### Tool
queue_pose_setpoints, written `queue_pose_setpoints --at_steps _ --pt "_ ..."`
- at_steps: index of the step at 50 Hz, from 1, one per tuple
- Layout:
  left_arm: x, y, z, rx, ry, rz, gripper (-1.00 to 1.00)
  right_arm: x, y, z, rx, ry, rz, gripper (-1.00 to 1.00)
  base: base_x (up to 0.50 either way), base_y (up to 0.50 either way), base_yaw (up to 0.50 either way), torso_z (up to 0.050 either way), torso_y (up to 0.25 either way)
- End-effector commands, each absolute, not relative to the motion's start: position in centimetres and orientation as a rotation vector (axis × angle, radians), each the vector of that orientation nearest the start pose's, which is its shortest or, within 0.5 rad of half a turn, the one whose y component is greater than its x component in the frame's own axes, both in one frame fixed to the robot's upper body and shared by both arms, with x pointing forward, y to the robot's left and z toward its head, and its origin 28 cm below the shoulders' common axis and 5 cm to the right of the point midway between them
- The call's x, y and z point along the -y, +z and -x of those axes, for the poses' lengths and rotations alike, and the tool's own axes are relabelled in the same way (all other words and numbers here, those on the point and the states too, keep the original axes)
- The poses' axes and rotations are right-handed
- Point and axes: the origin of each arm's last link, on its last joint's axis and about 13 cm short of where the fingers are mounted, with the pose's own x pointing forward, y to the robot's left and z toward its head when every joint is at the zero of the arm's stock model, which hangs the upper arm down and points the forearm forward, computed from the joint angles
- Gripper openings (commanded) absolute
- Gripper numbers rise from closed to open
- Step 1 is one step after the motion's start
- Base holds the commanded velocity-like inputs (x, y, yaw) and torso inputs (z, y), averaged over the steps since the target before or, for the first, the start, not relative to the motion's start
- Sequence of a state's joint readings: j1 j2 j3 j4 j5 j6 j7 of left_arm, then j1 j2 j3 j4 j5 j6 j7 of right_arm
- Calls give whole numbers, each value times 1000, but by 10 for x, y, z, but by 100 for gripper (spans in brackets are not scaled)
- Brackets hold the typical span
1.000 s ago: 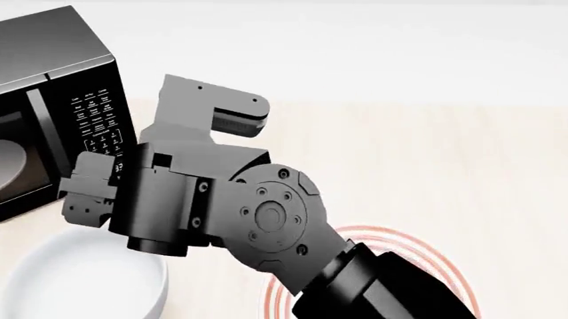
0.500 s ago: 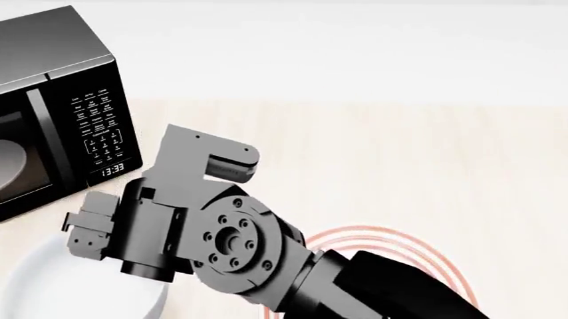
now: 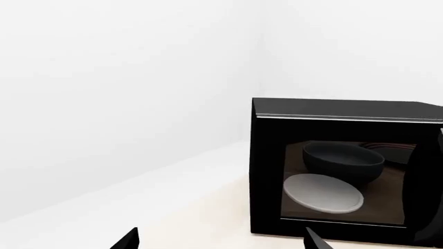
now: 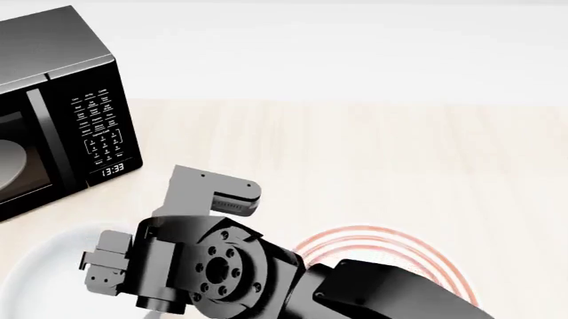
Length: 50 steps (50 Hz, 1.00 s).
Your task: Put the white bowl to the right of the plate.
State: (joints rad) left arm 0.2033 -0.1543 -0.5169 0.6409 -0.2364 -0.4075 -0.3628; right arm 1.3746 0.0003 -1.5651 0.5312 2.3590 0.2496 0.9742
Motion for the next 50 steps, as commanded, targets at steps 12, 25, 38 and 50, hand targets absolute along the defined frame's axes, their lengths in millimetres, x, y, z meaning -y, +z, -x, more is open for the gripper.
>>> queue_pose_setpoints --at_steps 12,25,38,50 --pt "-315 103 -140 120 728 -29 100 -83 179 -307 -999 235 -236 100 0 0 0 0 0" --pt "-315 103 -138 124 730 -26 100 -81 173 -309 -1009 245 -250 100 0 0 0 0 0" --pt "-315 103 -137 127 730 -25 100 -78 159 -310 -1025 213 -244 100 0 0 0 0 0" --pt "-315 104 -136 130 730 -25 100 -77 149 -305 -1060 242 -228 100 0 0 0 0 0"
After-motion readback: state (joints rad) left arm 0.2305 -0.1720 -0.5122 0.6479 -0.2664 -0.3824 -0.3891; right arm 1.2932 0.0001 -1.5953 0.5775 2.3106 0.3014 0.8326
